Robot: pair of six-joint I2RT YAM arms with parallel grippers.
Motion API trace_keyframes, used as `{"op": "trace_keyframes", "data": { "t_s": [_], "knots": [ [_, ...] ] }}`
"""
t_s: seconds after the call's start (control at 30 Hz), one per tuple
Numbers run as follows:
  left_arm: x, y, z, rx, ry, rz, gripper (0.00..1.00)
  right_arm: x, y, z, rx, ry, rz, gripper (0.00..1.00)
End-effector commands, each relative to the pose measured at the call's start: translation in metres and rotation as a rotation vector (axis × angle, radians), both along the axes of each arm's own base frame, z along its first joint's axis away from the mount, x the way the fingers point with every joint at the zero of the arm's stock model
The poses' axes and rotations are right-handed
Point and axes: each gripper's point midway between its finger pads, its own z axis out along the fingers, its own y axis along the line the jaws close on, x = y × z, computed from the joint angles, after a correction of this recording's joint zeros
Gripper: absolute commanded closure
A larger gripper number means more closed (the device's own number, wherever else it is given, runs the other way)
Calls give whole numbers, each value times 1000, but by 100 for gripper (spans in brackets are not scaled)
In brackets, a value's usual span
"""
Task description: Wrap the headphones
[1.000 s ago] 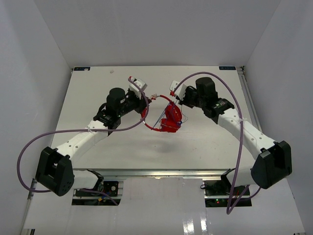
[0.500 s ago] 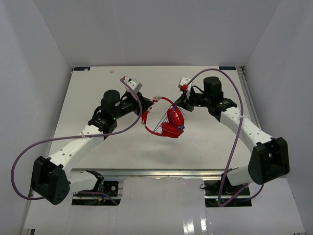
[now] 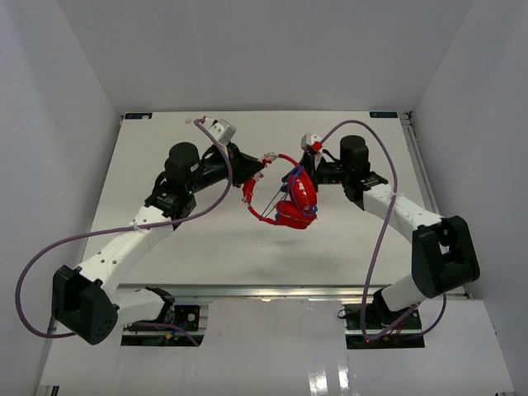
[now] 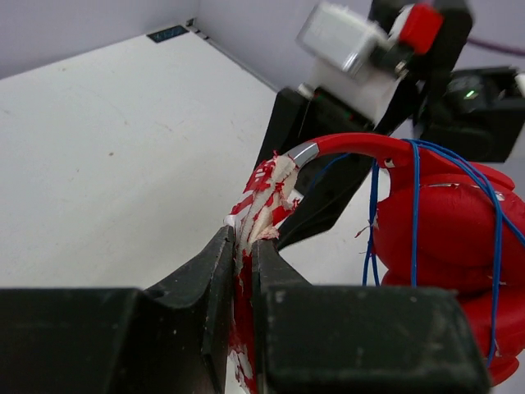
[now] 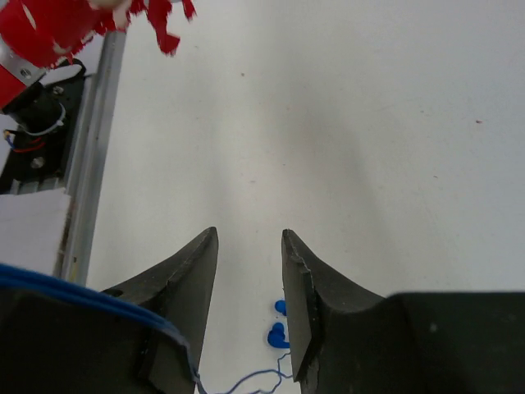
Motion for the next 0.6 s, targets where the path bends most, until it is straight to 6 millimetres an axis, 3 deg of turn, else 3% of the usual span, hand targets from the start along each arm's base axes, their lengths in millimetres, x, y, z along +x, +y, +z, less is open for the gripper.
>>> {"op": "trace_keyframes", "data": {
  "t_s": [0.0,0.23,0.57],
  "knots": [
    [-6,-2,63,-118,-55,-18,100,-9,6,0,79,1,97,55],
    [4,6,102,-205,-56,70,100,-7,8,-18,87,-15,102,56],
    [20,26,137,-389,-34,224,100,-18,16,-16,147,31,107,67]
  ]
}}
